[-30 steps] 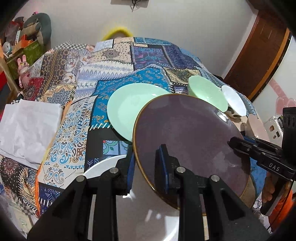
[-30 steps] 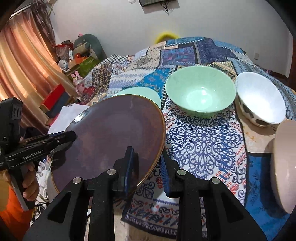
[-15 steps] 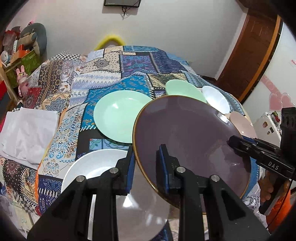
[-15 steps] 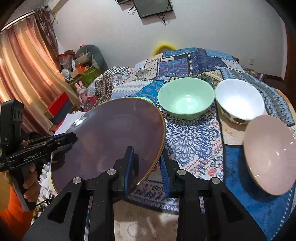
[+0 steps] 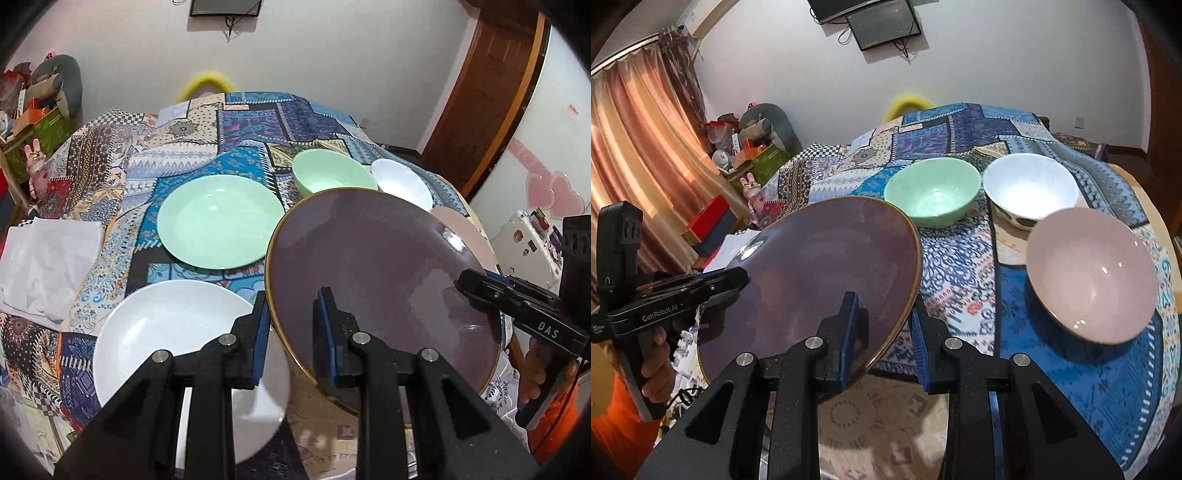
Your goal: Organize plates and bowls
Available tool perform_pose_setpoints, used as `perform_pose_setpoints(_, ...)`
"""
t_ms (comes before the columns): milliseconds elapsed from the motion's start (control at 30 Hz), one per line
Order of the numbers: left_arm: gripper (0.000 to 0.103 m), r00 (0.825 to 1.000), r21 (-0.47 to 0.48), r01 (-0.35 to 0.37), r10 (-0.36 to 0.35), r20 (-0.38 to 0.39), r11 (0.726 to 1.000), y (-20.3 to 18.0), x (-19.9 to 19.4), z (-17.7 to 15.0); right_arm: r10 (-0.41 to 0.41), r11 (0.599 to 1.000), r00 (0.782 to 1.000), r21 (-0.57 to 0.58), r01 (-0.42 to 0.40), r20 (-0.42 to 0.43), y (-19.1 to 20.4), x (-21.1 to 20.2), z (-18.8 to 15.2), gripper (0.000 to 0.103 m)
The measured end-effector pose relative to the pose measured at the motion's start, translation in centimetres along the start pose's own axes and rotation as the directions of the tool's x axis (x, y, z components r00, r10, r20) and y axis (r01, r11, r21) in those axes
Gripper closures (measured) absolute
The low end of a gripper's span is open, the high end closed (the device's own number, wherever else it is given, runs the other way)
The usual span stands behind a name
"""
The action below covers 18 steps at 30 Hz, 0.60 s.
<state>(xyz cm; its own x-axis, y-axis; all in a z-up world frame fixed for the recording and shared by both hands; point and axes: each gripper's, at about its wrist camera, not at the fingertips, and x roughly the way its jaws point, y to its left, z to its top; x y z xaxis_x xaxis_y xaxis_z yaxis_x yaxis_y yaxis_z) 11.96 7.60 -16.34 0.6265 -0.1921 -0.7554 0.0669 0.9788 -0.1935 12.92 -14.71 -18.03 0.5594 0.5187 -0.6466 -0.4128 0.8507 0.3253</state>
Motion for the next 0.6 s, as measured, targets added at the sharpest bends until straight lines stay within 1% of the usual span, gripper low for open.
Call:
perform_pose_setpoints(367, 0.078, 0.998, 0.002, 0.02, -0.02, -0.055, 1.0, -1.9, 2.0, -1.4, -0.017, 0.999, 0.999, 0.028, 0.018, -0.027, -2.3, -0.6, -1.9, 0.078)
perform_pose_setpoints(600, 0.077, 0.996, 0.018, 0.015, -0.013, -0.092, 1.0, -2.6, 3.9, -1.9, -0.023, 0.998, 0.998, 0.054, 0.026, -0.056, -3.8, 0.0, -2.9, 0.078)
